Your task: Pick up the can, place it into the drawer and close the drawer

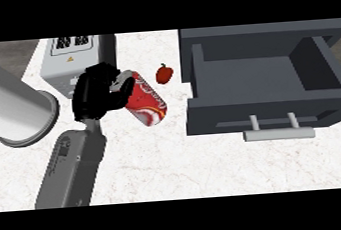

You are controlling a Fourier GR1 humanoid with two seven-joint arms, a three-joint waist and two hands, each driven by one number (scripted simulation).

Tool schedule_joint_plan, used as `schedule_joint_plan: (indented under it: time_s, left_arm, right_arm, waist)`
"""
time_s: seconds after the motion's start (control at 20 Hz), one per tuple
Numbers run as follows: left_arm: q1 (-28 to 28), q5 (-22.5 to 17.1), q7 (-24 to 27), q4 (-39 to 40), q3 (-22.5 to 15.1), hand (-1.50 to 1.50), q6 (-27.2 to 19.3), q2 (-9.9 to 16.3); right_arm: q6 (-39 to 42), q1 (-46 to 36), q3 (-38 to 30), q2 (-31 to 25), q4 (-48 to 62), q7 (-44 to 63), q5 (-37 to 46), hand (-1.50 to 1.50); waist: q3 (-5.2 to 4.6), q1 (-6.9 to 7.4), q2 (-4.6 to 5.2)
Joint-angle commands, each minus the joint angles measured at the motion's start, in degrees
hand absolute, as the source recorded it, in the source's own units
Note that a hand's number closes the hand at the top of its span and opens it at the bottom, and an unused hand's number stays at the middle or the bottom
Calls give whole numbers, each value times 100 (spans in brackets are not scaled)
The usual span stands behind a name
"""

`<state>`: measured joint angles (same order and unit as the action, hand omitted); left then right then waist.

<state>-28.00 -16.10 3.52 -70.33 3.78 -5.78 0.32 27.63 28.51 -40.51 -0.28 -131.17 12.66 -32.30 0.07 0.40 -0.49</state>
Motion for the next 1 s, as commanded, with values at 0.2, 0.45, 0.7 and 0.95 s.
schedule_joint_plan:
  time_s: [0.2,0.45,0.7,0.95]
  left_arm:
    - [-847,336,-1146,-777,-537,150,-1229,-30]
    - [-1195,372,-1431,-850,-664,150,-1446,-31]
    - [-2135,249,-1561,-248,-1001,150,-2153,-31]
    - [-2523,6,-1213,459,-1076,150,-2263,-32]
  right_arm:
    - [-18,5,-220,-308,55,93,-376,-150]
    - [15,17,113,20,-62,7,-29,-150]
    - [-201,-462,46,-138,90,234,128,-150]
    - [169,-270,-257,-206,350,78,-194,-150]
  waist:
    - [-4,-97,35]
    - [-5,-102,39]
    - [-5,-129,54]
    - [-5,-158,52]
